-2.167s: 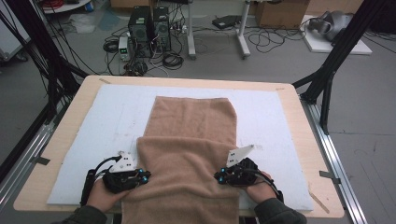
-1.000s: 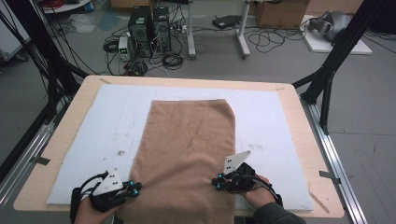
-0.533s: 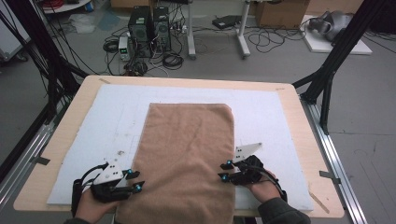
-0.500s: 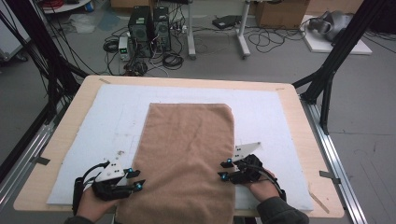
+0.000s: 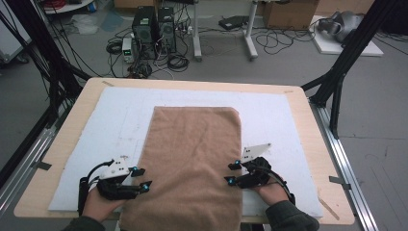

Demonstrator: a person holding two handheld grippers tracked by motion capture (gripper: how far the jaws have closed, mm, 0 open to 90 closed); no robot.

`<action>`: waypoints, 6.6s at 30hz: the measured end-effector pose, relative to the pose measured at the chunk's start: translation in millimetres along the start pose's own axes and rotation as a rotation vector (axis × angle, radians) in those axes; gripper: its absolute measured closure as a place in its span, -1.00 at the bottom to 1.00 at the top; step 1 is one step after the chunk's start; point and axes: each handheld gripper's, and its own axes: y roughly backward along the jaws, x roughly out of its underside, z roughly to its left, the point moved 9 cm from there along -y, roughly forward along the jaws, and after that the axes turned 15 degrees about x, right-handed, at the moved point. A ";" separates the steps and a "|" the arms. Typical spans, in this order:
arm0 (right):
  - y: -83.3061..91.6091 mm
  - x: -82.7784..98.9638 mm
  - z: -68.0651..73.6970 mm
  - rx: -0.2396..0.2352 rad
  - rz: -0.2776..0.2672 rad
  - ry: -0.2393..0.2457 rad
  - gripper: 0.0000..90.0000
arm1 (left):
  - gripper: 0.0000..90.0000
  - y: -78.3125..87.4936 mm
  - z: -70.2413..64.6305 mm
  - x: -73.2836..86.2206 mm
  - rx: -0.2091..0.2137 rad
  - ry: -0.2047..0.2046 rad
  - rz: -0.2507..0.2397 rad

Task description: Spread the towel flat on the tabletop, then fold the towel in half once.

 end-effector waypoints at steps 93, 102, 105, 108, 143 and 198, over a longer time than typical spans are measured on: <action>-22.9 -74.1 -136.2 0.191 -0.033 -0.162 0.86 | 0.92 -7.8 148.9 -80.4 -0.234 0.125 -0.020; 23.5 -81.7 -93.4 0.134 -0.068 -0.059 0.86 | 0.91 28.4 86.8 -69.4 -0.148 0.015 -0.037; 24.1 -61.7 -69.7 0.121 -0.031 -0.025 0.86 | 0.91 30.2 63.7 -51.5 -0.129 0.002 -0.040; 22.0 -37.6 -50.5 0.091 -0.001 -0.027 0.86 | 0.91 27.4 45.2 -28.3 -0.097 0.021 -0.050; -35.3 -21.1 -51.7 0.018 0.079 -0.110 0.77 | 0.67 -17.5 86.9 -12.2 -0.056 0.163 0.069; 34.6 -30.0 -13.3 0.051 -0.077 -0.036 0.28 | 0.20 33.1 21.7 -28.0 -0.046 0.018 -0.089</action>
